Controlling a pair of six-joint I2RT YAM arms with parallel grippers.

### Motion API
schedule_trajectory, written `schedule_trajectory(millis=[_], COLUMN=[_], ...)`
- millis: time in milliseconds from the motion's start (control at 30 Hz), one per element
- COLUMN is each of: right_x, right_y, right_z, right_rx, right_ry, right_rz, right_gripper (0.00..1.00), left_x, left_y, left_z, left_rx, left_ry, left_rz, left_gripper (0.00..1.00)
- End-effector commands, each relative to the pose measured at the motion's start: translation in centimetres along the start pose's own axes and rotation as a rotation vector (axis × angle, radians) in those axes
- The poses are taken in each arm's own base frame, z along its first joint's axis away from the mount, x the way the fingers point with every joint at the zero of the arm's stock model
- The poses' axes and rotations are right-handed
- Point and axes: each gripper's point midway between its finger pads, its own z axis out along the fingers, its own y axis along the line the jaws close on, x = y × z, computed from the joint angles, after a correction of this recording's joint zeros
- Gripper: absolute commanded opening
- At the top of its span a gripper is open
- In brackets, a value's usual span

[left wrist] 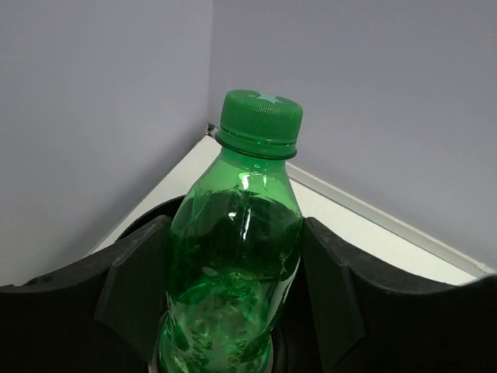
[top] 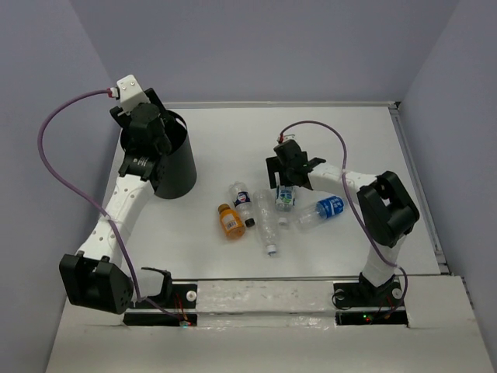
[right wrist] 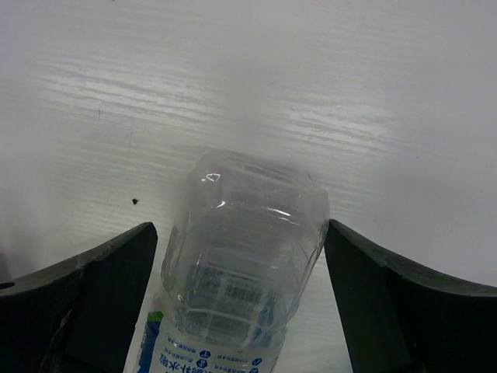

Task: Put the plastic bottles in the bin

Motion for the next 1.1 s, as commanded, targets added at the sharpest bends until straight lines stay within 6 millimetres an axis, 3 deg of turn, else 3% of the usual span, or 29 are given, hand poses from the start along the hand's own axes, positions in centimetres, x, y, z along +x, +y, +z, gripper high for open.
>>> schedule_trajectory(millis=[0,33,100,200,333,500,567,600,667,700,833,867,933,967,1067], right_x=[-1.9,-1.9,-1.9,-2.3,-3.7,-7.1,-9.1,-10.1,-13.2,-14.2,-19.6,-21.9,-24.3,-26.2,-28.7], right_y=[-0.3,-0.2,-0.1,-0.1,-0.2,-0.5,-0.8,-1.0,-1.1,-0.9,2.0,3.5,6.3,7.4,12.5], right_z=[0.2,0.3,0.5,0.5,-0.1,-1.9,-3.7,-4.6,-7.9,-9.1,-16.7,-19.8,-23.3,-26.2,-30.2], right_rx=[0.049,0.046,0.044,0.049,0.062,0.082,0.082,0.085,0.062,0.042,-0.127,-0.197,-0.337,-0.403,-0.593], right_ry=[-0.046,-0.043,-0.041,-0.05,-0.082,-0.166,-0.221,-0.249,-0.339,-0.367,-0.557,-0.642,-0.734,-0.802,-0.907], right_rz=[-0.006,-0.007,-0.004,-0.002,0.002,0.016,0.018,0.024,0.045,0.05,0.073,0.089,0.101,0.114,0.106], right_gripper=[0.91,0.88,0.85,0.78,0.57,0.46,0.44,0.44,0.44,0.44,0.44,0.44,0.44,0.44,0.44], left_x=[-1.7,-1.5,-1.7,-2.6,-4.5,-5.2,-5.4,-4.6,-4.6,-3.5,-2.9,-2.7,-2.3,-2.1,-1.0], left_y=[-0.6,-0.6,-0.7,-1.1,-0.9,-2.8,-3.7,-3.8,-3.8,-3.8,-2.3,-2.0,-1.0,-0.6,0.7], left_z=[0.3,0.1,-0.2,-1.0,-3.0,-6.2,-8.3,-8.9,-11.1,-11.5,-14.4,-14.6,-15.4,-15.4,-15.9], left_rx=[0.022,0.024,0.045,0.089,0.148,0.34,0.458,0.486,0.57,0.587,0.641,0.638,0.628,0.611,0.573], left_ry=[-0.08,-0.073,-0.068,-0.069,-0.092,-0.057,-0.036,-0.014,-0.008,0.011,0.014,0.014,0.01,0.012,0.032], left_rz=[-0.087,-0.084,-0.087,-0.117,-0.17,-0.234,-0.244,-0.244,-0.249,-0.243,-0.243,-0.245,-0.253,-0.265,-0.277], left_gripper=[0.77,0.88,0.99,0.99,0.99,0.99,0.99,0.99,0.99,0.99,0.99,0.99,0.99,0.99,0.99])
